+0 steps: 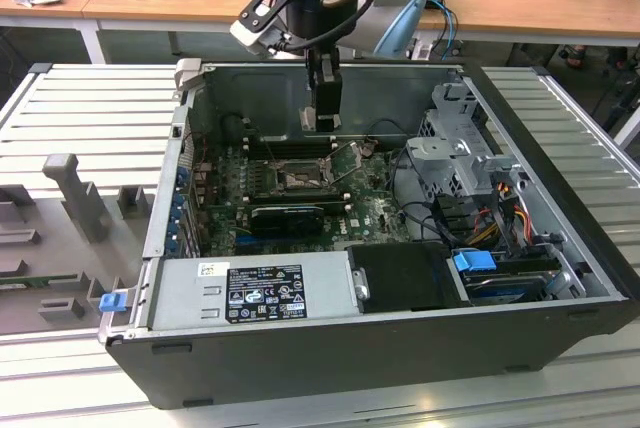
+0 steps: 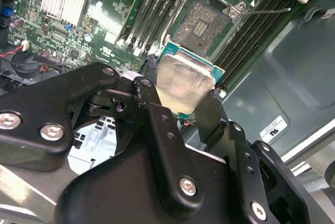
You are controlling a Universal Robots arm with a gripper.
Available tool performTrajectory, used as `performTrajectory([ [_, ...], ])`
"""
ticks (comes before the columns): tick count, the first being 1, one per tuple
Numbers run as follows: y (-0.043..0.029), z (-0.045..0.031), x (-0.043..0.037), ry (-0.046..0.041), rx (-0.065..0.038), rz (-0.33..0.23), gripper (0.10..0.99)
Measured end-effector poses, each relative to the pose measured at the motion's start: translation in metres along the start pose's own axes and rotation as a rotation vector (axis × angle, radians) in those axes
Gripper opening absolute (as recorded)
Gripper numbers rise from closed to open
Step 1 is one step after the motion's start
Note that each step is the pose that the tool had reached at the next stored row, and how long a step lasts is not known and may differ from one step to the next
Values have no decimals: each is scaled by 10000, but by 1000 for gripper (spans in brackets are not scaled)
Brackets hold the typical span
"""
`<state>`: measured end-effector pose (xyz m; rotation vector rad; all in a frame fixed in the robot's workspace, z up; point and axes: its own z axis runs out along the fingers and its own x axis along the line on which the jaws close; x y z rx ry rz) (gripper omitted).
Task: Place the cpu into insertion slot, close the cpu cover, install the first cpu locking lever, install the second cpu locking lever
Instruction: 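Place the cpu into insertion slot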
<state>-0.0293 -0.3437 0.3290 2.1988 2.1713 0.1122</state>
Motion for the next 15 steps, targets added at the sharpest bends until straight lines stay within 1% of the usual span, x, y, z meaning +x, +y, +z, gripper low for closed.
performTrajectory([
  [1, -2, 24, 0, 0, 1, 4, 529],
  [2, -7, 71, -1, -1, 4, 5, 529],
  [7, -18, 176, 3, -1, -2, 7, 529],
  [13, -23, 230, 3, 3, -2, 5, 529],
  [15, -28, 260, 3, 3, -2, 5, 529],
])
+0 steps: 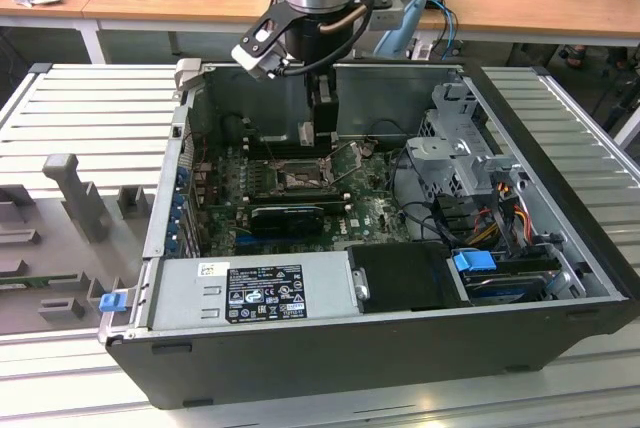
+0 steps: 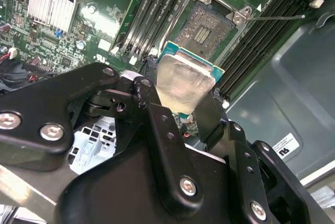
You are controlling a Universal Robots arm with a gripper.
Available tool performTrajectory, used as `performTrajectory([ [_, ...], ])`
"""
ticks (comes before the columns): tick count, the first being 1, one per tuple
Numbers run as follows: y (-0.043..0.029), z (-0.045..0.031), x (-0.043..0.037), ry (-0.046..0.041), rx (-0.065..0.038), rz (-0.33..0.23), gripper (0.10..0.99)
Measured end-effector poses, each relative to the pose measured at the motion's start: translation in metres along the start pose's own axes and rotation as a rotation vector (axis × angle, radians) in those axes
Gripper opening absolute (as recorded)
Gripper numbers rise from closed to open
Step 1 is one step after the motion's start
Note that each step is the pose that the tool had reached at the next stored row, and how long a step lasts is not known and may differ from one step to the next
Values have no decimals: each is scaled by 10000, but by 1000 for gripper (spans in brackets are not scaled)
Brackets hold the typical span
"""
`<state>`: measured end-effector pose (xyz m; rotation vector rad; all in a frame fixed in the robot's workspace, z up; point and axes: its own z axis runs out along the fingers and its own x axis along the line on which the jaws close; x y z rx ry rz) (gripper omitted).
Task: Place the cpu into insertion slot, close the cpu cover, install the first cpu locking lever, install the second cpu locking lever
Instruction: 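Place the cpu into insertion slot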
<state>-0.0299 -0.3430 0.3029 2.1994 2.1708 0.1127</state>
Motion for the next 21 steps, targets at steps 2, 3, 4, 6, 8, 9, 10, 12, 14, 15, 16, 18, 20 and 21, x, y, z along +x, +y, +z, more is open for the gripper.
performTrajectory([
  [2, -3, 17, 0, 0, 0, 0, 529],
  [3, -4, 28, -1, 0, 0, 0, 529],
  [4, -5, 42, -1, 0, 1, 0, 529],
  [6, -8, 70, -1, 0, 1, 0, 529],
  [8, -11, 106, -2, 0, 0, 0, 529],
  [9, -12, 119, -2, -1, 1, 0, 529],
  [10, -13, 132, -2, 0, 0, 0, 529],
  [12, -15, 154, -3, 0, 0, 0, 529],
  [14, -16, 169, -3, 0, 0, 0, 529],
  [15, -17, 179, -3, 0, 0, 0, 529],
  [16, -19, 198, -3, -1, 0, 0, 529],
  [18, -31, 256, -5, -1, 0, 3, 529],
  [20, -42, 313, -5, 0, 0, 0, 529],
  [21, -46, 341, -6, 0, 0, 0, 529],
])
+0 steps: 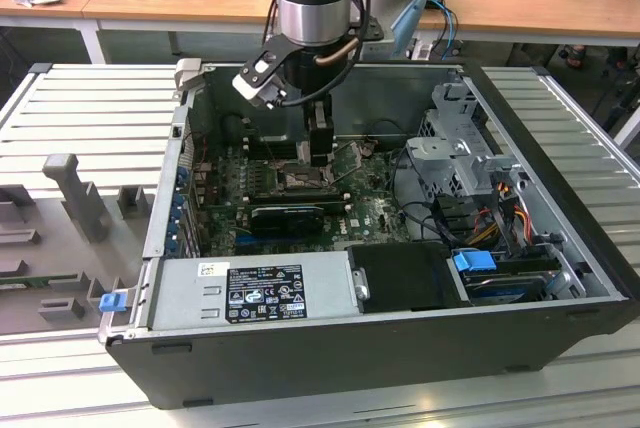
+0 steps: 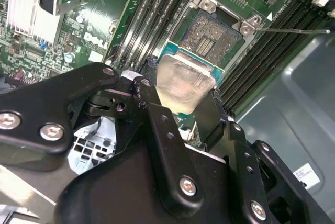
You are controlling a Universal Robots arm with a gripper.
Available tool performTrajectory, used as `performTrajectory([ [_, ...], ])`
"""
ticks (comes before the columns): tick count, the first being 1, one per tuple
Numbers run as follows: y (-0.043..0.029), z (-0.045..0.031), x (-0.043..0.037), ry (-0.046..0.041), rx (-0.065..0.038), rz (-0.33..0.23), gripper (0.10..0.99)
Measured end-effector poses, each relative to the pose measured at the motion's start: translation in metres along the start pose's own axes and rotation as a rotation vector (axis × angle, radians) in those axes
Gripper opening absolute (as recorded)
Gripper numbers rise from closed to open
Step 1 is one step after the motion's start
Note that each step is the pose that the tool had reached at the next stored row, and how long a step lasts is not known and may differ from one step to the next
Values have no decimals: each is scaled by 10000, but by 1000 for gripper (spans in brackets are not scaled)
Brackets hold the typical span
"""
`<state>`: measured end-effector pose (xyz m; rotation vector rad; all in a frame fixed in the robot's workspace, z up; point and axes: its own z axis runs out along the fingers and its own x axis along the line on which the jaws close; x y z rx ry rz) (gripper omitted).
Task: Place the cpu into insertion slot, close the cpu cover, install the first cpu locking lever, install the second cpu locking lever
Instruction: 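Place the cpu into insertion slot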
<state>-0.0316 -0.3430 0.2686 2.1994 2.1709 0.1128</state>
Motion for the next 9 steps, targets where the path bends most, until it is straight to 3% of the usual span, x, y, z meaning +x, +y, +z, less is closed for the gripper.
performTrajectory([
  [9, -24, 74, -1, -1, 1, 1, 529],
])
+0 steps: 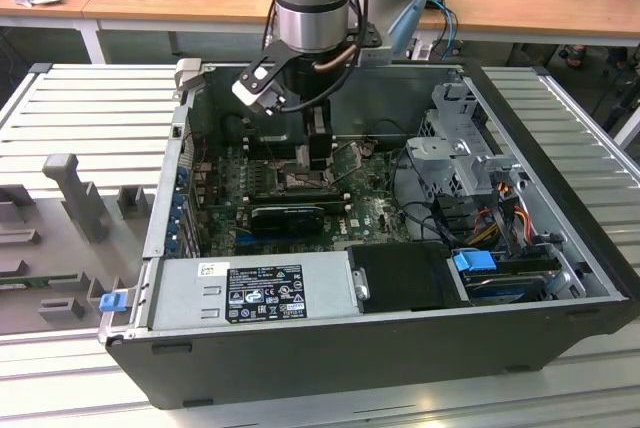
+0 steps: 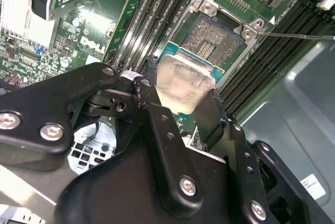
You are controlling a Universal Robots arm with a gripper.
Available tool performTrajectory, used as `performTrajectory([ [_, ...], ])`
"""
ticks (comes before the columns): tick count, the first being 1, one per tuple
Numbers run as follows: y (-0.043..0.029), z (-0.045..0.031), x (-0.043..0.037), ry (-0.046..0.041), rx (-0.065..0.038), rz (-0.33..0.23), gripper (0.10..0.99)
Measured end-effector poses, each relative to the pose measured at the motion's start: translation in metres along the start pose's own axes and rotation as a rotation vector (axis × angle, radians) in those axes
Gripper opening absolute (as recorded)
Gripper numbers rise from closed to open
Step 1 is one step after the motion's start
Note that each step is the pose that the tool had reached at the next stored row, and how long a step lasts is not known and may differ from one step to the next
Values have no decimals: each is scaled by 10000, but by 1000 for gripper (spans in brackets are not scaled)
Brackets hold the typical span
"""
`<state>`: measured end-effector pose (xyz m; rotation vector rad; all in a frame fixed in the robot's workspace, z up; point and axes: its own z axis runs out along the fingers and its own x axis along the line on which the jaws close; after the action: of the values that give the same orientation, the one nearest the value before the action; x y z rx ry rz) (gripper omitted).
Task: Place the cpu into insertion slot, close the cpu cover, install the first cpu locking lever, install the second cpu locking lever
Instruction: 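Place the cpu into insertion slot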
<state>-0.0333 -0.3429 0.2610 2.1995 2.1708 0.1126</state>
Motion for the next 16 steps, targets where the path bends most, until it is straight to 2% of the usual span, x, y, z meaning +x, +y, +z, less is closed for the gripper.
performTrajectory([
  [14, -57, 114, 15, -2, 0, -1, 529],
  [16, -59, 126, 49, -1, 0, 0, 529],
])
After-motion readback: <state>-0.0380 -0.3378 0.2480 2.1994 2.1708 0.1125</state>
